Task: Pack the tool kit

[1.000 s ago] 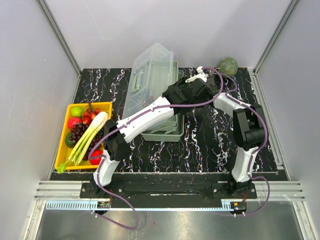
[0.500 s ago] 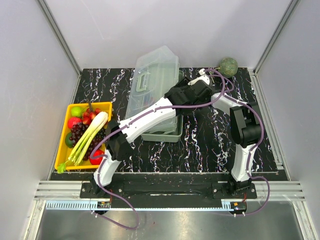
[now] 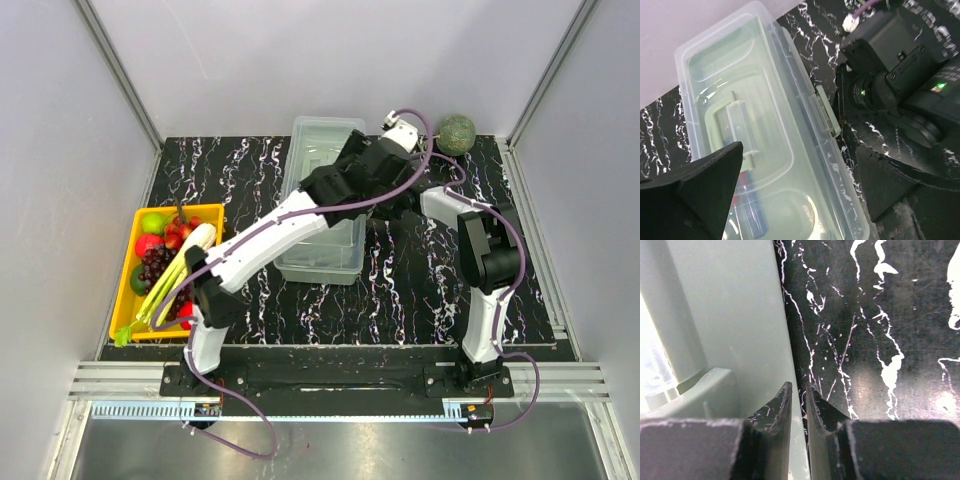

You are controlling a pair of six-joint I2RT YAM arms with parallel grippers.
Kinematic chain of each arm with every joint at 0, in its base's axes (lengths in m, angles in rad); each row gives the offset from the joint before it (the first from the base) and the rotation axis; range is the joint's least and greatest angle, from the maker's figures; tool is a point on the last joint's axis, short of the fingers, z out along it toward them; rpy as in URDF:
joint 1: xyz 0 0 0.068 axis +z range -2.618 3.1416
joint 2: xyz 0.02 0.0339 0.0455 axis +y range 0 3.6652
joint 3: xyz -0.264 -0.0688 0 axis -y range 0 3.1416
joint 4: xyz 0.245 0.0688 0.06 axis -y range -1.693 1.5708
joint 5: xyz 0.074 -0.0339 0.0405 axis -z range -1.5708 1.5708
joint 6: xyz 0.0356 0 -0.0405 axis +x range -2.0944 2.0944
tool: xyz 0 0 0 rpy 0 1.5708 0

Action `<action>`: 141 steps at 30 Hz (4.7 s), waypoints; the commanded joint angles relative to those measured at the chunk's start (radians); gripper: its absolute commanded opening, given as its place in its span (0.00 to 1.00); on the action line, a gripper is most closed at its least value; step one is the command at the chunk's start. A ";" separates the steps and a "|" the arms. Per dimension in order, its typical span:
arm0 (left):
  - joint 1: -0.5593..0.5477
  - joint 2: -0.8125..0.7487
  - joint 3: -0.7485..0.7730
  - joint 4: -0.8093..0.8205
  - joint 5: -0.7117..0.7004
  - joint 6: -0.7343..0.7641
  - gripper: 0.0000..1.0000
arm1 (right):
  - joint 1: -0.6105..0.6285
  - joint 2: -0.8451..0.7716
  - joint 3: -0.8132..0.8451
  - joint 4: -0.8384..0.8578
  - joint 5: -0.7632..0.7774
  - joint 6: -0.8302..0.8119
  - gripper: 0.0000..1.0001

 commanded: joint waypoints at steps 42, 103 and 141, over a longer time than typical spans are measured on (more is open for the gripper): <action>0.635 -0.406 -0.817 0.376 0.836 -0.485 0.99 | -0.108 -0.081 -0.426 1.157 -0.495 0.594 0.98; 0.629 -0.279 -0.803 0.307 1.037 -0.511 0.96 | -0.050 -0.314 -0.279 0.515 -0.455 0.581 0.55; 0.629 -0.288 -0.803 0.212 0.990 -0.399 0.97 | -0.027 -0.187 0.060 -0.298 0.133 -0.034 0.00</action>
